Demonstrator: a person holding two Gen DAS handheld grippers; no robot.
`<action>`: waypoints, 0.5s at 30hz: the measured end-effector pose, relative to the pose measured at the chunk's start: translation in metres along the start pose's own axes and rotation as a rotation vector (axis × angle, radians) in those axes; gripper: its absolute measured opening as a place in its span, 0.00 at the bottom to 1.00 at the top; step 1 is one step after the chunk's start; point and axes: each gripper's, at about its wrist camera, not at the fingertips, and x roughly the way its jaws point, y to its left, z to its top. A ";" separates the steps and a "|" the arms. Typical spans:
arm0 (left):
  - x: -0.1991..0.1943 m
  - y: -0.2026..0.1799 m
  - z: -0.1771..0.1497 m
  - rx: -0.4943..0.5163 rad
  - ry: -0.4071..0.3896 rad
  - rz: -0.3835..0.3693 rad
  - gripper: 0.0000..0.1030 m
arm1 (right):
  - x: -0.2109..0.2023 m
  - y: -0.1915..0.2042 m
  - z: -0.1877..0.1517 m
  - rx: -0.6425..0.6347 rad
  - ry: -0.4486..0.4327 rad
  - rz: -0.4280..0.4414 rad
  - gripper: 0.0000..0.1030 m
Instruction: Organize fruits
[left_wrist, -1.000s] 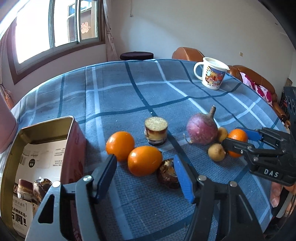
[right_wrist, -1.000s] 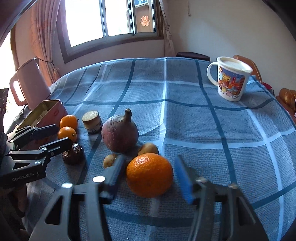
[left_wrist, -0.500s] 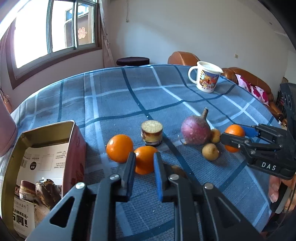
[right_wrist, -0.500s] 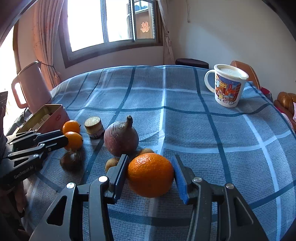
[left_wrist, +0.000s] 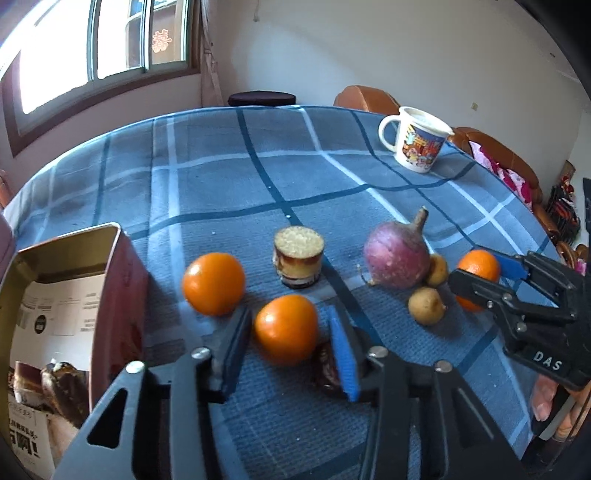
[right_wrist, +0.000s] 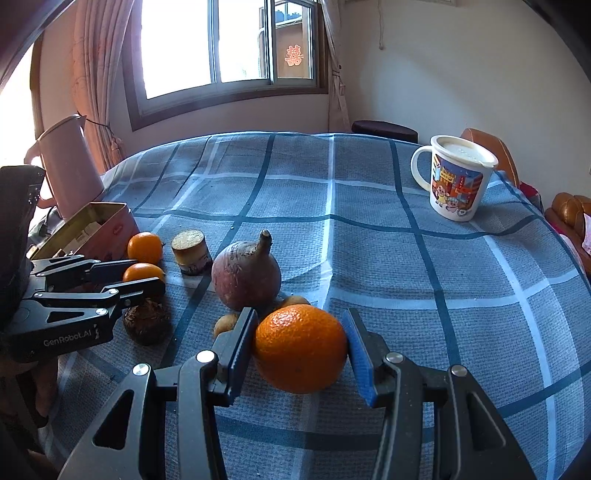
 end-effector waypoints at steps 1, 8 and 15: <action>0.000 0.000 0.000 -0.001 0.001 -0.004 0.36 | 0.001 0.000 0.000 0.000 0.002 0.001 0.48; -0.015 0.005 -0.005 -0.019 -0.064 -0.027 0.36 | -0.007 0.000 -0.001 0.001 -0.034 -0.009 0.48; -0.030 0.004 -0.007 -0.012 -0.137 -0.009 0.36 | -0.018 0.006 -0.002 -0.025 -0.095 -0.004 0.48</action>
